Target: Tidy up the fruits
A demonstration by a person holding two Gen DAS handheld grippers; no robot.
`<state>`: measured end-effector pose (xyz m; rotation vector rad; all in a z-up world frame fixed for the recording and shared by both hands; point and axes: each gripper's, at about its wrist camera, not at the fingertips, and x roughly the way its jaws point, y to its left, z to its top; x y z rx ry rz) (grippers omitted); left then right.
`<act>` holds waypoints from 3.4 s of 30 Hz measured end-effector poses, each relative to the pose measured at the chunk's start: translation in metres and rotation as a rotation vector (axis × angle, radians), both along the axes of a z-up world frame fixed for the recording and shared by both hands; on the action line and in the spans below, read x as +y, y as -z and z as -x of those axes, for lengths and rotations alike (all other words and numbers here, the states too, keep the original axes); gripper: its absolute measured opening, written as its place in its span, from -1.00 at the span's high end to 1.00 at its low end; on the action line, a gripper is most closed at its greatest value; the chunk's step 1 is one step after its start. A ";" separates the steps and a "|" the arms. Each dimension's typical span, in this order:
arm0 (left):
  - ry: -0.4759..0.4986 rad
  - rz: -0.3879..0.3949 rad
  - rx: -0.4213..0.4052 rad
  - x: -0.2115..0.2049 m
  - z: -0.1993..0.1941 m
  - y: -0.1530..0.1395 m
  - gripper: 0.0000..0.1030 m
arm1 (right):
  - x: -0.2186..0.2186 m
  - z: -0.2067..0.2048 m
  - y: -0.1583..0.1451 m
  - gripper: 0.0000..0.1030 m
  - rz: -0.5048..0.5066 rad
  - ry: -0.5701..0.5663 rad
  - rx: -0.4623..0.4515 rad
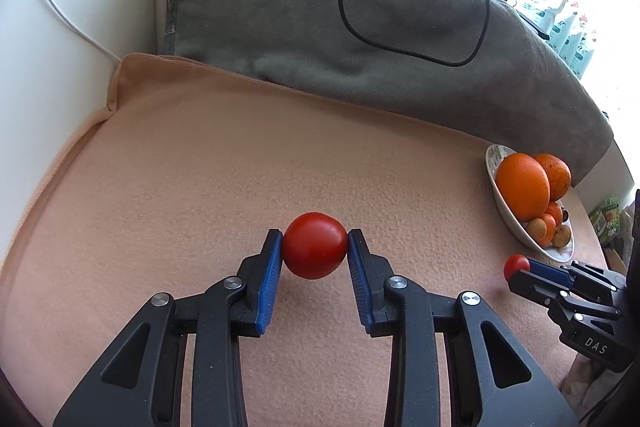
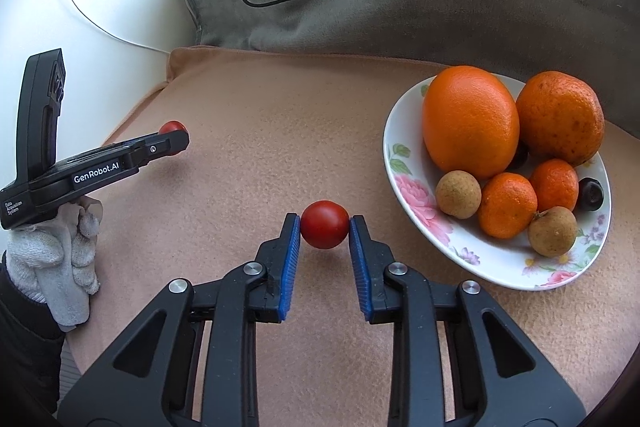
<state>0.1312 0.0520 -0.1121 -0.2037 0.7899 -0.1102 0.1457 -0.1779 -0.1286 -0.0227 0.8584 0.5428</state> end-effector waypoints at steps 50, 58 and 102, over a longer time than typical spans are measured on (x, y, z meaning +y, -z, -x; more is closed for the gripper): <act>0.378 -0.021 -0.097 -0.197 -0.068 -0.061 0.40 | -0.118 -0.004 -0.040 0.49 -0.070 0.180 -0.092; 0.402 -0.020 -0.087 -0.211 -0.083 -0.062 0.40 | -0.111 -0.013 -0.036 0.49 -0.056 0.165 -0.089; 0.378 -0.033 -0.128 -0.190 -0.043 -0.070 -0.17 | -0.133 0.015 -0.048 -0.13 -0.069 0.216 -0.130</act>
